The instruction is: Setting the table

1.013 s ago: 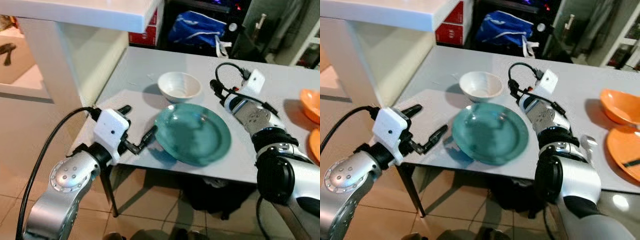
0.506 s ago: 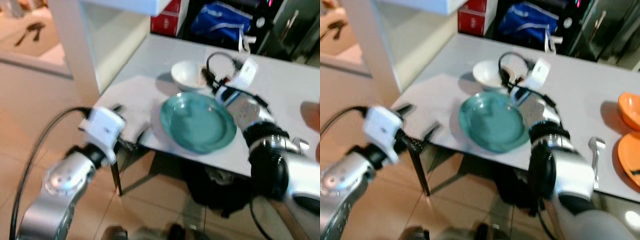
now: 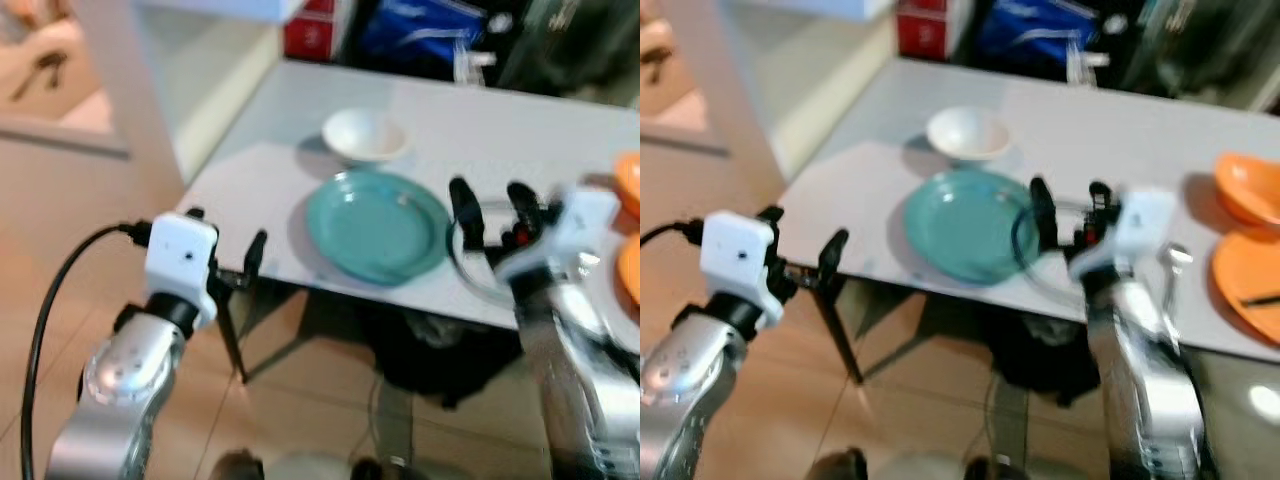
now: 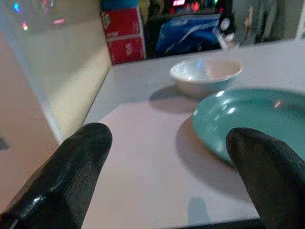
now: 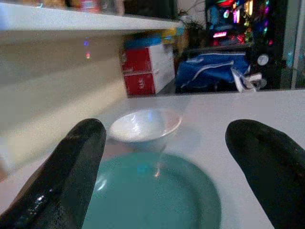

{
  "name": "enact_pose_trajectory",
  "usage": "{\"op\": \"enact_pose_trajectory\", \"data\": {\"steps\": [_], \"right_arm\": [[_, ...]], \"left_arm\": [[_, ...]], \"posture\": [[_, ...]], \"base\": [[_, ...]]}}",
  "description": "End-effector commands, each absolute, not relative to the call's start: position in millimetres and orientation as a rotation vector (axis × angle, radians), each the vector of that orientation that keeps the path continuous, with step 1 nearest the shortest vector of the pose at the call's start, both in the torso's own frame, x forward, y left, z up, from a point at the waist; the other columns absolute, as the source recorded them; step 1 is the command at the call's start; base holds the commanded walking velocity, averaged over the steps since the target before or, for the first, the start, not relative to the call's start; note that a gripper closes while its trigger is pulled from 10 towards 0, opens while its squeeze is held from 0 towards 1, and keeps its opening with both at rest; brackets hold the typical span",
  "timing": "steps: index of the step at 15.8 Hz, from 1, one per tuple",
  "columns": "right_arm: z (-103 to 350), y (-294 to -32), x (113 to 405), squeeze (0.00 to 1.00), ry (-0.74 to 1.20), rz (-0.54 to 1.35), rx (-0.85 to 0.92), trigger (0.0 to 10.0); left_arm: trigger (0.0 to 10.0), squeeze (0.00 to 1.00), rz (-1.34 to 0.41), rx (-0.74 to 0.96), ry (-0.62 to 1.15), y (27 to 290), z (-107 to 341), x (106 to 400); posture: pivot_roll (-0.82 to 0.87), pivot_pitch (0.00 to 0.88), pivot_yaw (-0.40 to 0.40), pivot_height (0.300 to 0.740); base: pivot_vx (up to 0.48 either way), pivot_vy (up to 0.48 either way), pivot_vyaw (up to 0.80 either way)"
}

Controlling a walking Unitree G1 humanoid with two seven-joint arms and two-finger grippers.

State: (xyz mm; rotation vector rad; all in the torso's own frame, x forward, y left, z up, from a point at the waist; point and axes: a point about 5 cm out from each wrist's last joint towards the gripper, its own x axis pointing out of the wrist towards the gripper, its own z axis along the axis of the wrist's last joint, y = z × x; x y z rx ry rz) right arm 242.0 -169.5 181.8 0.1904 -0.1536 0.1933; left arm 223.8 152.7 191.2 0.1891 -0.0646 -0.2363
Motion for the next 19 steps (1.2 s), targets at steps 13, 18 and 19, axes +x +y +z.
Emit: {"op": "enact_pose_trajectory", "data": {"steps": [13, 18, 19], "right_arm": [[170.4, -177.2, 244.4, 0.0, -0.021, -0.005, 0.213, 10.0], [174.1, -174.5, 246.4, 0.0, -0.044, 0.008, 0.203, 10.0], [174.8, -174.1, 246.7, 0.0, -0.048, 0.013, 0.187, 10.0]], "left_arm": [[10.0, 0.0, -0.266, 0.225, -0.096, 139.6, 191.1, 231.8], [10.0, 0.0, -0.284, 0.21, -0.104, 138.1, 191.9, 233.6], [10.0, 0.0, -0.285, 0.211, -0.106, 138.2, 192.1, 234.0]], "posture": [[0.04, 0.042, -0.028, 0.74], [0.04, 0.029, -0.026, 0.74], [0.04, 0.025, -0.025, 0.74]], "base": [[0.185, 0.0, 0.0], [0.461, 0.0, 0.0], [0.461, 0.0, 0.0]]}}
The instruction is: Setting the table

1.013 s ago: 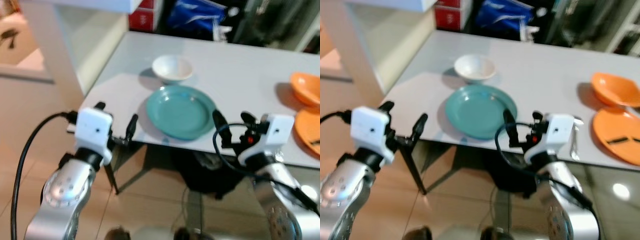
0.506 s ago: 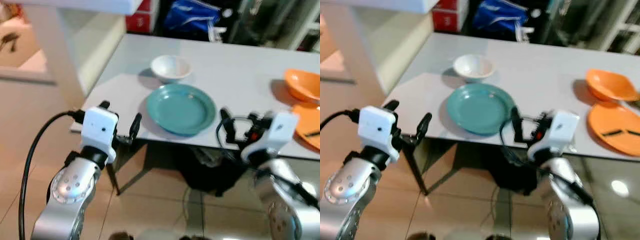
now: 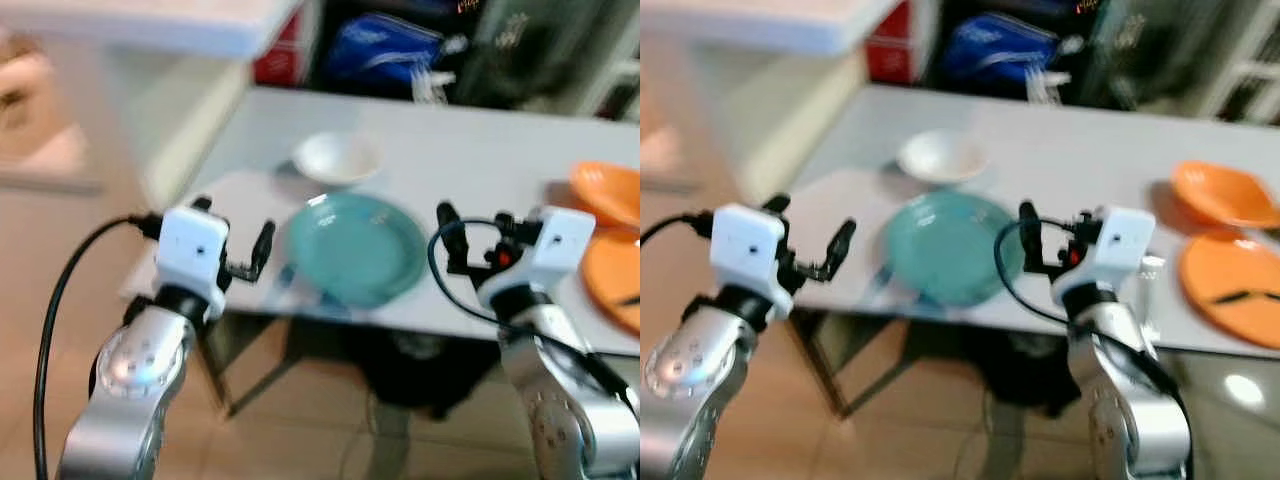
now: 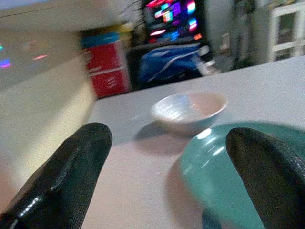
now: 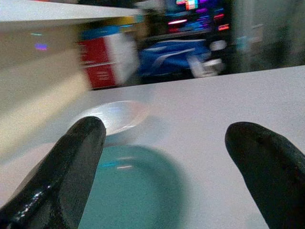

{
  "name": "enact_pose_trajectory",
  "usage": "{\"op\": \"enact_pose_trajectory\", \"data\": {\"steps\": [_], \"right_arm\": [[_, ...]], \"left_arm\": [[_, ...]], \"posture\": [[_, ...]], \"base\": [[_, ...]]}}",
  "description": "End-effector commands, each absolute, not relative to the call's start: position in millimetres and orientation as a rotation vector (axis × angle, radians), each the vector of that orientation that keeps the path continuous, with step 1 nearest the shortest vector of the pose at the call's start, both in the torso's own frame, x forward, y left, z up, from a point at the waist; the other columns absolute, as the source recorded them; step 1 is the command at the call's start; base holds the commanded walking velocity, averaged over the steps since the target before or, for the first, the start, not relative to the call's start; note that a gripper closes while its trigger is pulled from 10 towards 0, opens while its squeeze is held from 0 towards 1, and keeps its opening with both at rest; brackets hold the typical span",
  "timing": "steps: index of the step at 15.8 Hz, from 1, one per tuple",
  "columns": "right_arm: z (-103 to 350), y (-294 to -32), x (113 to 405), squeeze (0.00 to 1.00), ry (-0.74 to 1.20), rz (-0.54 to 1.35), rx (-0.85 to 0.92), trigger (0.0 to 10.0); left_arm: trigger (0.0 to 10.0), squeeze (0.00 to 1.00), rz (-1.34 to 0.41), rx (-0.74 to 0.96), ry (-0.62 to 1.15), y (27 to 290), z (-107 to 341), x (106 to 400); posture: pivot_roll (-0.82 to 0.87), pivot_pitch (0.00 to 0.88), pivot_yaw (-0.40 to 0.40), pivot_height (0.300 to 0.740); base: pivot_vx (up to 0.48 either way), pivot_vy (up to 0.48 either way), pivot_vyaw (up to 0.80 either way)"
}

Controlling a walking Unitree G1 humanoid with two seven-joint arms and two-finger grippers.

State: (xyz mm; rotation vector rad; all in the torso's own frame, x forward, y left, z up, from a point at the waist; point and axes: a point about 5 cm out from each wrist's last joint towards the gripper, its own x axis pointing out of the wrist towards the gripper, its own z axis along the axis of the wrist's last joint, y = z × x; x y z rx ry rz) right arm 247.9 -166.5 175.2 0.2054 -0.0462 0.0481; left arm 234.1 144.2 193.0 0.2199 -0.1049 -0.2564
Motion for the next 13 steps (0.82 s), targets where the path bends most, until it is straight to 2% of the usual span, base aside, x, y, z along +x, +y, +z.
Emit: {"op": "enact_pose_trajectory", "data": {"steps": [1, 5, 7, 13], "right_arm": [[175.3, -174.0, 247.1, 0.0, -0.051, 0.015, 0.173, 10.0], [175.7, -176.1, 250.3, 0.0, -0.054, 0.01, 0.138, 10.0], [176.1, -179.1, 253.1, 0.0, -0.061, -0.004, 0.177, 10.0], [180.4, -194.6, 279.2, 0.0, -0.005, 0.031, 0.201, 10.0]], "left_arm": [[10.0, 0.0, -0.292, 0.21, -0.108, 137.6, 192.3, 234.5], [10.0, 0.0, -0.297, 0.208, -0.111, 137.7, 192.4, 235.8], [10.0, 0.0, -0.296, 0.21, -0.111, 137.5, 192.4, 235.4], [10.0, 0.0, -0.376, 0.251, -0.103, 129.0, 187.6, 225.9]], "posture": [[0.04, 0.025, -0.025, 0.74], [0.04, 0.022, -0.027, 0.74], [0.04, 0.025, -0.032, 0.74], [0.05, 0.038, -0.053, 0.74]], "base": [[0.461, 0.0, 0.8], [0.462, 0.0, 0.8], [0.433, 0.0, 0.0], [0.0, 0.0, 0.0]]}}
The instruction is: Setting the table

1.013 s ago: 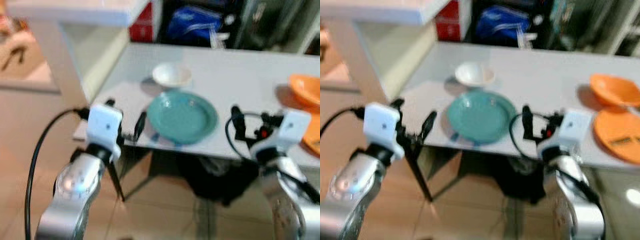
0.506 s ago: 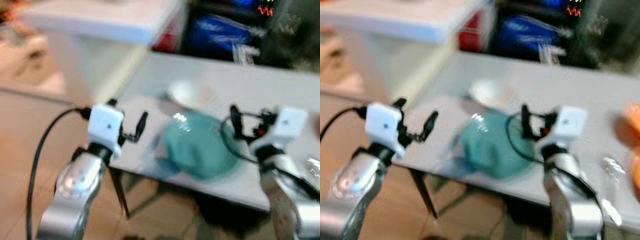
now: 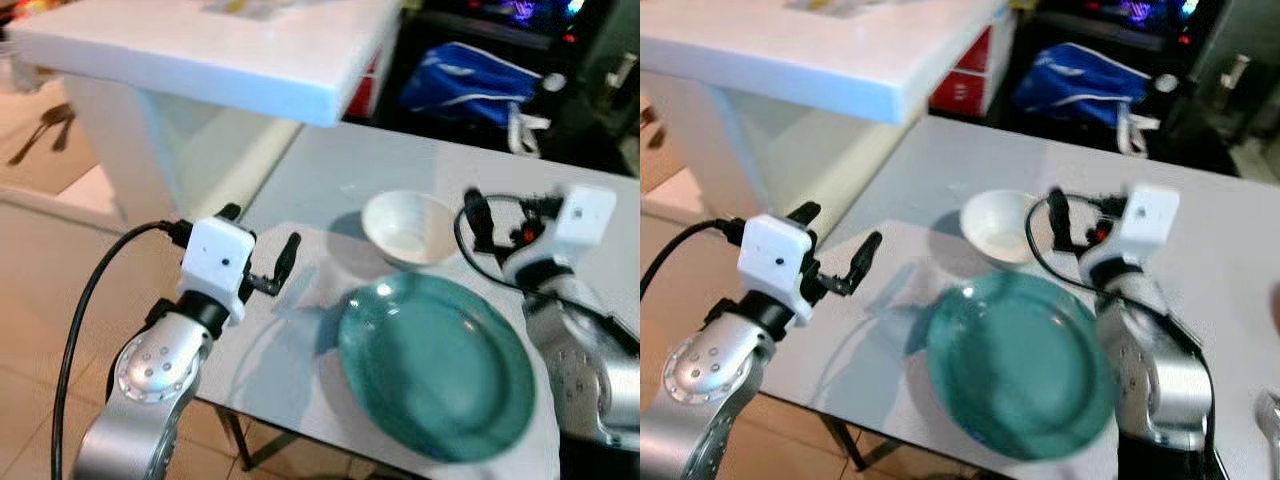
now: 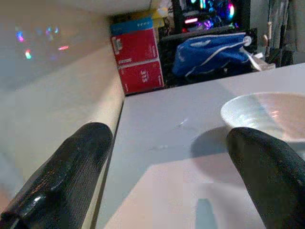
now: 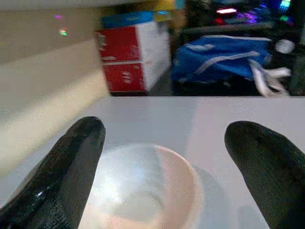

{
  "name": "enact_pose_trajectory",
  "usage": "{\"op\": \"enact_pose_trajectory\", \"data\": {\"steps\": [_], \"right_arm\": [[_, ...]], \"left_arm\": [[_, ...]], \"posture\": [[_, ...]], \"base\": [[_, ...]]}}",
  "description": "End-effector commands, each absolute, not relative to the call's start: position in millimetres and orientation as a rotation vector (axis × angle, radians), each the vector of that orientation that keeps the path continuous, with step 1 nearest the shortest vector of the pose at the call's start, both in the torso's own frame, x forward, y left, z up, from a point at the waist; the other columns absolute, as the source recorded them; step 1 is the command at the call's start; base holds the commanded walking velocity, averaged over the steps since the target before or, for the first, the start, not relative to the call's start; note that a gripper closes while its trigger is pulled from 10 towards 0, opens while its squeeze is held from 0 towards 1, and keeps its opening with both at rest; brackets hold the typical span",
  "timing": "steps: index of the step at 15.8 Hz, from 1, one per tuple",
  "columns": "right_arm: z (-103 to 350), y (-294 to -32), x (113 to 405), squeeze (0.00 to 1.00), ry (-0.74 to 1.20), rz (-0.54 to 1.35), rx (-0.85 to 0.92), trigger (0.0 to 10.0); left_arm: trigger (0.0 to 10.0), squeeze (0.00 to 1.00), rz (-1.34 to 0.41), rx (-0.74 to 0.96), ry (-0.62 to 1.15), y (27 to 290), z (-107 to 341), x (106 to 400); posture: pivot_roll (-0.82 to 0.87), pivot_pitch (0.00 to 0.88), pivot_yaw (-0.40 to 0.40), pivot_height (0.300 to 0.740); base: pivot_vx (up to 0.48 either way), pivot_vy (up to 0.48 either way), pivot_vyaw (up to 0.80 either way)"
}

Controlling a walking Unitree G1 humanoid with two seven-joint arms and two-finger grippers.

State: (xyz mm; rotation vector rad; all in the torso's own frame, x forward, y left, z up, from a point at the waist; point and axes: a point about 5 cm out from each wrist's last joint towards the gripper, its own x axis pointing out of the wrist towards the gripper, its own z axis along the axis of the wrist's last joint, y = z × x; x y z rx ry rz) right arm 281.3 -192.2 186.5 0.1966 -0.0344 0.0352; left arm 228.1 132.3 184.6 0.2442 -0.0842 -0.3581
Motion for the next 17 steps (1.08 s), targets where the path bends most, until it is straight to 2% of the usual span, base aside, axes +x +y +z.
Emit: {"op": "enact_pose_trajectory", "data": {"steps": [1, 3, 4, 5, 7, 9, 11, 17], "right_arm": [[181.1, -198.9, 285.1, 0.0, 0.007, 0.027, 0.212, 10.0], [181.1, -207.7, 298.7, 0.0, 0.055, 0.013, 0.22, 10.0], [180.5, -209.0, 302.7, 0.17, 0.073, 0.016, 0.214, 10.0], [176.7, -212.1, 314.5, 1.0, 0.144, 0.015, 0.207, 10.0], [177.8, -211.0, 321.8, 1.0, 0.153, 0.04, 0.245, 10.0], [169.9, -213.5, 346.1, 1.0, 0.263, 0.095, 0.369, 10.0], [168.3, -214.6, 355.5, 1.0, 0.313, 0.123, 0.416, 10.0], [172.6, -235.1, 370.3, 1.0, 0.372, 0.094, 0.382, 10.0]], "left_arm": [[10.0, 0.0, -0.402, 0.25, -0.104, 125.9, 186.7, 223.6], [10.0, 0.0, -0.43, 0.248, -0.103, 121.3, 185.9, 221.7], [10.0, 0.0, -0.435, 0.246, -0.102, 120.7, 185.6, 221.6], [10.0, 0.0, -0.448, 0.246, -0.096, 119.5, 184.5, 219.5], [10.0, 0.0, -0.464, 0.249, -0.089, 119.1, 183.7, 217.8], [10.0, 0.0, -0.515, 0.248, -0.068, 117.6, 182.1, 215.3], [10.0, 0.0, -0.578, 0.237, -0.056, 114.8, 182.2, 212.1], [10.0, 0.0, -0.649, 0.179, -0.04, 111.4, 183.6, 207.1]], "posture": [[0.05, 0.036, -0.055, 0.74], [0.05, 0.038, -0.056, 0.74], [0.05, 0.041, -0.057, 0.74], [0.05, 0.046, -0.055, 0.74], [0.06, 0.049, -0.054, 0.74], [0.07, 0.05, -0.055, 0.74], [0.07, 0.05, -0.061, 0.74], [0.07, 0.053, -0.054, 0.74]], "base": [[0.0, 0.0, 0.0], [0.0, 0.0, 0.0], [0.0, 0.0, 0.0], [0.0, 0.0, 0.0], [0.0, 0.0, 0.0], [0.0, 0.0, 0.0], [0.0, 0.0, 0.0], [0.0, 0.0, 0.0]]}}
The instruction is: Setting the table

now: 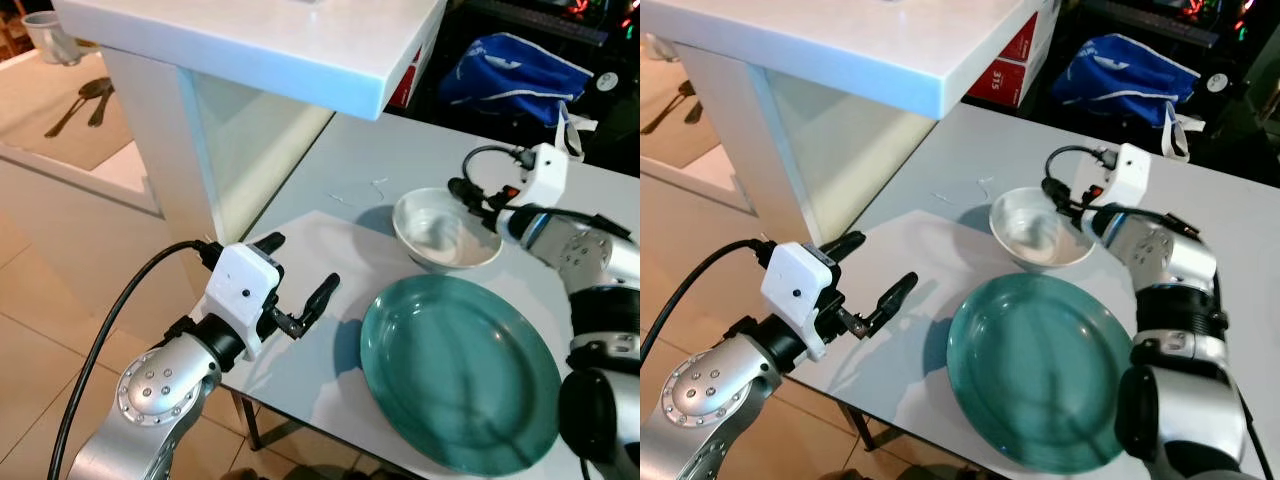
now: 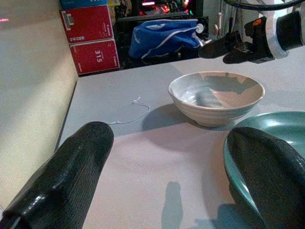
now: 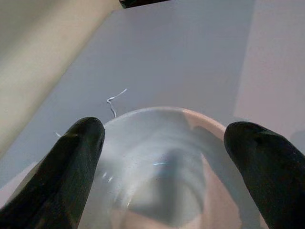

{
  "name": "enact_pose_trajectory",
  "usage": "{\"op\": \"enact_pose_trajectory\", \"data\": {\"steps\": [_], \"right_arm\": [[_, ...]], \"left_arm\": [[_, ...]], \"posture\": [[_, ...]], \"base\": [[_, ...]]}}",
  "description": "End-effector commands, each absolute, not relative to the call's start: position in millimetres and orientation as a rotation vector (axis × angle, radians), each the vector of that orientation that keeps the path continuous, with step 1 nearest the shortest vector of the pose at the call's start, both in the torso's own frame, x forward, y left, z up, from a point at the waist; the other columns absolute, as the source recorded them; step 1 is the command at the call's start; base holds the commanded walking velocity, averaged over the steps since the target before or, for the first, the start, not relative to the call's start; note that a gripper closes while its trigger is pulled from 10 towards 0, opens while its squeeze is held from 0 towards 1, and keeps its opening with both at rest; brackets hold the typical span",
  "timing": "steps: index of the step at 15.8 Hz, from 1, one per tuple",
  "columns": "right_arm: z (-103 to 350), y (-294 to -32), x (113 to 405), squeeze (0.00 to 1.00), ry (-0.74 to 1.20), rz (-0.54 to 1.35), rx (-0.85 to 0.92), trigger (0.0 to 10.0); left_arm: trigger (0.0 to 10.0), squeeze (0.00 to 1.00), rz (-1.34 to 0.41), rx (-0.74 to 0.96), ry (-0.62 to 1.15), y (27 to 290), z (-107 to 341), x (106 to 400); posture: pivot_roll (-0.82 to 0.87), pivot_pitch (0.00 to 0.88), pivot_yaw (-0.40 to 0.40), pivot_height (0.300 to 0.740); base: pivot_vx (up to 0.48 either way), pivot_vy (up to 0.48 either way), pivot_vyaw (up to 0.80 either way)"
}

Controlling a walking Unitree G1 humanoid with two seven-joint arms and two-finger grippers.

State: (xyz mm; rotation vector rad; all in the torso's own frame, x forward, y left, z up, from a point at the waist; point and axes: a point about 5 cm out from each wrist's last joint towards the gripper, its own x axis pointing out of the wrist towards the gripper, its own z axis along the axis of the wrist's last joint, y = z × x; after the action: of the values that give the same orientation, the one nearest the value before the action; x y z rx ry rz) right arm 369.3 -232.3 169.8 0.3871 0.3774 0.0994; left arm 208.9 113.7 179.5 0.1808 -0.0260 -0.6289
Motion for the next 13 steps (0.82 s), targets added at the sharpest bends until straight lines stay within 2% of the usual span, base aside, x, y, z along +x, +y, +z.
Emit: {"op": "enact_pose_trajectory", "data": {"steps": [1, 2, 3, 5, 6, 9, 13], "right_arm": [[173.5, -241.1, 369.9, 1.0, 0.371, 0.084, 0.379, 10.0], [172.5, -253.0, 368.7, 1.0, 0.38, 0.034, 0.365, 10.0], [167.5, -258.9, 367.0, 0.0, 0.418, 0.01, 0.348, 10.0], [160.5, -265.8, 364.8, 0.0, 0.452, -0.034, 0.319, 10.0], [158.9, -267.9, 364.6, 0.0, 0.449, -0.048, 0.362, 10.0], [142.8, -252.5, 363.2, 0.0, 0.526, 0.021, 0.512, 10.0], [131.5, -244.2, 363.9, 0.0, 0.556, 0.029, 0.576, 10.0]], "left_arm": [[10.0, 0.0, -0.65, 0.176, -0.038, 111.9, 183.8, 207.6], [10.0, 0.0, -0.657, 0.179, -0.033, 112.3, 183.5, 207.7], [10.0, 0.0, -0.662, 0.18, -0.03, 112.2, 183.3, 207.9], [10.0, 0.0, -0.667, 0.179, -0.026, 111.8, 183.1, 208.1], [10.0, 0.0, -0.672, 0.175, -0.022, 111.2, 182.8, 207.4], [10.0, 0.0, -0.687, 0.167, -0.016, 110.3, 182.1, 206.7], [10.0, 0.0, -0.692, 0.171, -0.009, 110.8, 181.6, 206.0]], "posture": [[0.07, 0.053, -0.05, 0.74], [0.07, 0.053, -0.047, 0.74], [0.07, 0.051, -0.046, 0.74], [0.07, 0.05, -0.045, 0.74], [0.07, 0.049, -0.044, 0.74], [0.07, 0.044, -0.045, 0.74], [0.08, 0.041, -0.045, 0.74]], "base": [[0.0, 0.0, 0.0], [0.0, 0.0, 0.0], [0.0, 0.0, 0.0], [0.0, 0.0, 0.0], [0.0, 0.0, 0.0], [0.0, 0.0, 0.0], [0.0, 0.0, 0.0]]}}
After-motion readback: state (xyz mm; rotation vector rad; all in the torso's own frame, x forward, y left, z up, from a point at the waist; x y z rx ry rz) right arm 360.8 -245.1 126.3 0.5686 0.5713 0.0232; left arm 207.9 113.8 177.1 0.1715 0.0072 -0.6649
